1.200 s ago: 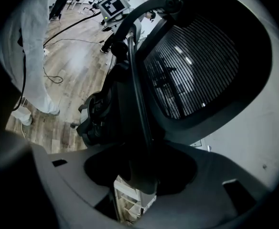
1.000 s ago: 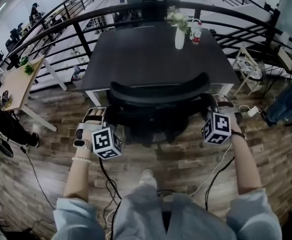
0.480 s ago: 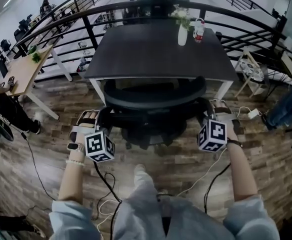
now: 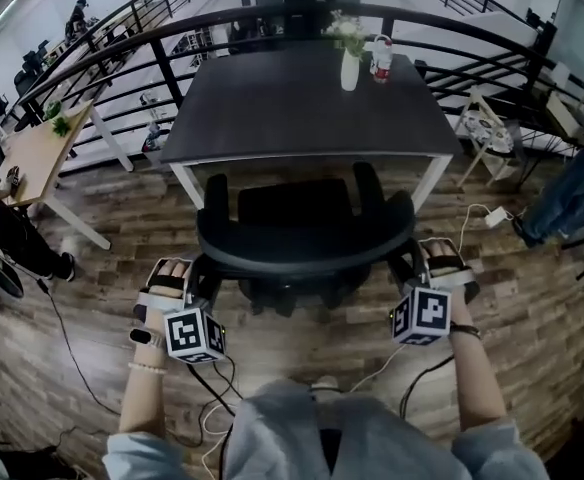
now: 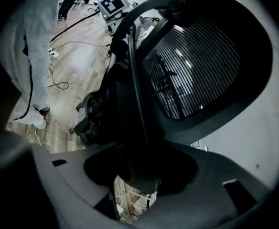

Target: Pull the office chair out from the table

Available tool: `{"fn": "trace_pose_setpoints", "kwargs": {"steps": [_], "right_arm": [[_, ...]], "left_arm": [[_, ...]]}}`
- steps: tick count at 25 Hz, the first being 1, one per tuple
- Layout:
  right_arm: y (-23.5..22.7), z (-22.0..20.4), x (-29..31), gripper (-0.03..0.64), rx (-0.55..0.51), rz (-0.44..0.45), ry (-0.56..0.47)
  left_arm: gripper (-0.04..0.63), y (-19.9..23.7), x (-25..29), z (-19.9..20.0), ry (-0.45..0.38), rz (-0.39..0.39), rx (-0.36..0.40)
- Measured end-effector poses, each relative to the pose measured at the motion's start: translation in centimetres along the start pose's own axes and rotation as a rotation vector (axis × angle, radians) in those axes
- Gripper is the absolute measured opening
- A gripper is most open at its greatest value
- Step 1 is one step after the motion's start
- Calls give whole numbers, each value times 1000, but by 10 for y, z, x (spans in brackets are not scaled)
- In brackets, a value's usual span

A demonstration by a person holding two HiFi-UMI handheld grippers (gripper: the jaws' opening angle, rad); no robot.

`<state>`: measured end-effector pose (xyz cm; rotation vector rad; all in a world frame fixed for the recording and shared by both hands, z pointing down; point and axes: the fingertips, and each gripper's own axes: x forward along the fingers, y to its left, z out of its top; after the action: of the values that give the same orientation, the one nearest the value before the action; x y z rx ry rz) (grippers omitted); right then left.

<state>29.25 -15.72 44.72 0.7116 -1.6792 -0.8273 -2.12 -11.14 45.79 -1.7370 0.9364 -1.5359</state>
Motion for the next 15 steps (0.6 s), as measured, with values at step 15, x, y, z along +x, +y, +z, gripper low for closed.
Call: {"fn": "trace_pose_setpoints", "kwargs": {"steps": [15], "right_arm": [[34,-5,-49,203,-1,-42,103]], "left_arm": [[187,-27,-41,15,-68,-5,14]]}}
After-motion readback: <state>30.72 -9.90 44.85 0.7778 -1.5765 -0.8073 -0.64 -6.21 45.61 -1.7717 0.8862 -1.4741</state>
